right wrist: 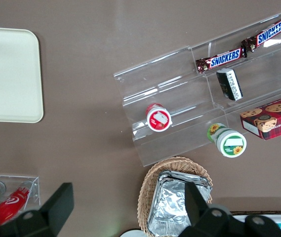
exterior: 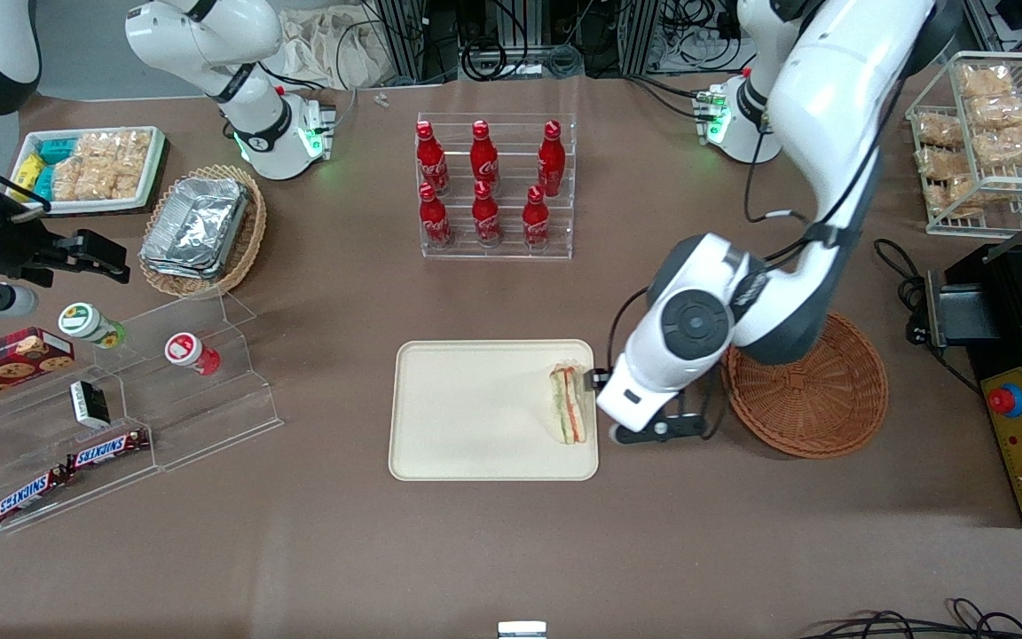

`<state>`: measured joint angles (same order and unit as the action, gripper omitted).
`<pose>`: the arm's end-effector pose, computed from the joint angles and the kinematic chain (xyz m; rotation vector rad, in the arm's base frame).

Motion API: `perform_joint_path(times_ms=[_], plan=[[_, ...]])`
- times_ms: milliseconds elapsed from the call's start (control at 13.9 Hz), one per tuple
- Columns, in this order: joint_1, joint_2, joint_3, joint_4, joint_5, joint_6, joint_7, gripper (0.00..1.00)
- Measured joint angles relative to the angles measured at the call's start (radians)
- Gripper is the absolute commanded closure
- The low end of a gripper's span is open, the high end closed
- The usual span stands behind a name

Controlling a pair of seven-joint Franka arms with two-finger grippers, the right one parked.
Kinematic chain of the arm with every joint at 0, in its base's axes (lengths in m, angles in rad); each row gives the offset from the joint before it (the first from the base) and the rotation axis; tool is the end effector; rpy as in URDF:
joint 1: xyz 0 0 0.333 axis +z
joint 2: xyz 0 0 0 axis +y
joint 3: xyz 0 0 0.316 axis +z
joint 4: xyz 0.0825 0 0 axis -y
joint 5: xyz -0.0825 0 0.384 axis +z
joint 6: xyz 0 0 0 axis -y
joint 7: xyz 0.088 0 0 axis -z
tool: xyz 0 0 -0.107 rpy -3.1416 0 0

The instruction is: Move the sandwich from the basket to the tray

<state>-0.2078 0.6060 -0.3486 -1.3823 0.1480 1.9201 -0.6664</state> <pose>0.6343 -0.3243 0.3711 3.1059 0.1731 -0.0935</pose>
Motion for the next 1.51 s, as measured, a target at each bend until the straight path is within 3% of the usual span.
perform_joint_path(times_ms=[432, 721, 1369, 1514], plan=[[0.183, -0.231, 0.007, -0.070, -0.001, -0.243, 0.329, 0.01], [0.308, -0.349, 0.012, -0.084, -0.001, -0.366, 0.427, 0.00], [0.402, -0.388, 0.023, -0.056, -0.004, -0.439, 0.467, 0.00], [0.381, -0.402, 0.107, -0.056, -0.047, -0.467, 0.533, 0.00]])
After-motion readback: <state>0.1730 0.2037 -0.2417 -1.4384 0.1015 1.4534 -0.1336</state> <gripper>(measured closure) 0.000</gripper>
